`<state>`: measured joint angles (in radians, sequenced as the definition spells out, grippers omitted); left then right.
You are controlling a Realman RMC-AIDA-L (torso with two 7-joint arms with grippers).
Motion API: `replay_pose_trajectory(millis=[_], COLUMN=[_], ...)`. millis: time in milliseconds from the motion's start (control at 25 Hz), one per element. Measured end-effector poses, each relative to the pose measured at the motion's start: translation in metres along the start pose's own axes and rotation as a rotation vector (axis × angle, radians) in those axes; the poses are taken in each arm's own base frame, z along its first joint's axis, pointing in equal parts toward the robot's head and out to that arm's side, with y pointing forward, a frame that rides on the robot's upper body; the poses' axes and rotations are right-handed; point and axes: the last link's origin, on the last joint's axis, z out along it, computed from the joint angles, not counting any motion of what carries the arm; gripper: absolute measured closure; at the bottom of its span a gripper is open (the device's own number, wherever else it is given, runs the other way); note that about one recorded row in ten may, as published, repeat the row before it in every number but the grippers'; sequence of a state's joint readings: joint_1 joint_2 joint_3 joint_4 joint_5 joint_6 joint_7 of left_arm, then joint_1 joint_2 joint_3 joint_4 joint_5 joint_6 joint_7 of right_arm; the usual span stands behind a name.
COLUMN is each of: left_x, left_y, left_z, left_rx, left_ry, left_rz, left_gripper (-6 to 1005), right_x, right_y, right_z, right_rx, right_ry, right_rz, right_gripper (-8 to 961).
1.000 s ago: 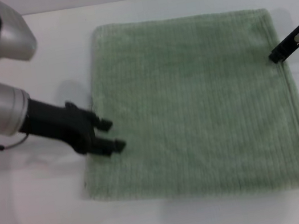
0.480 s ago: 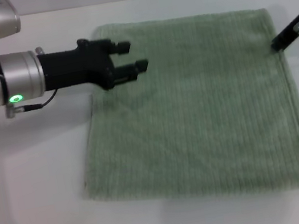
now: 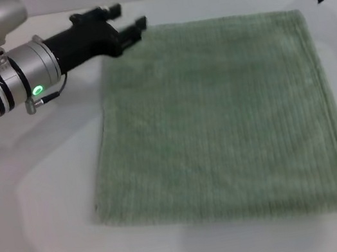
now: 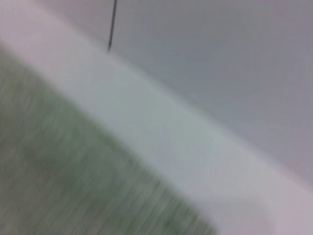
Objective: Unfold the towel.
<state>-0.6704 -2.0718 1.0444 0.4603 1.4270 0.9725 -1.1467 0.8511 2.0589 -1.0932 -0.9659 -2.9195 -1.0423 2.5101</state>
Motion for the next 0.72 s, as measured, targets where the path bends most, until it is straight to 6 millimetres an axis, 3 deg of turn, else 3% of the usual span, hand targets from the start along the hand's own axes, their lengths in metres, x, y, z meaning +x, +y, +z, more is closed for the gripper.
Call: replay_pose_trajectory(millis=[280,440,720], left_x=[0.001,0.003,0.005], left_y=[-0.014,-0.021,-0.032], left_z=[0.000,-0.003,-0.008], left_rx=[0.175,0.253,0.385], left_ry=[0.153,0.220,0.305], left_rz=[-0.060,-0.082,-0.115], left_gripper=[409,409,409], right_x=[0.011,0.031,0.107], right_y=[0.001,0.004,0.016], right_z=[-0.016,-0.023,-0.018], right_rx=[0.220,0.348,0.582], right_ry=[-0.308,-0.555,-0.886], right_rz=[-0.011,-0.009,0.036], right_gripper=[955,955,955])
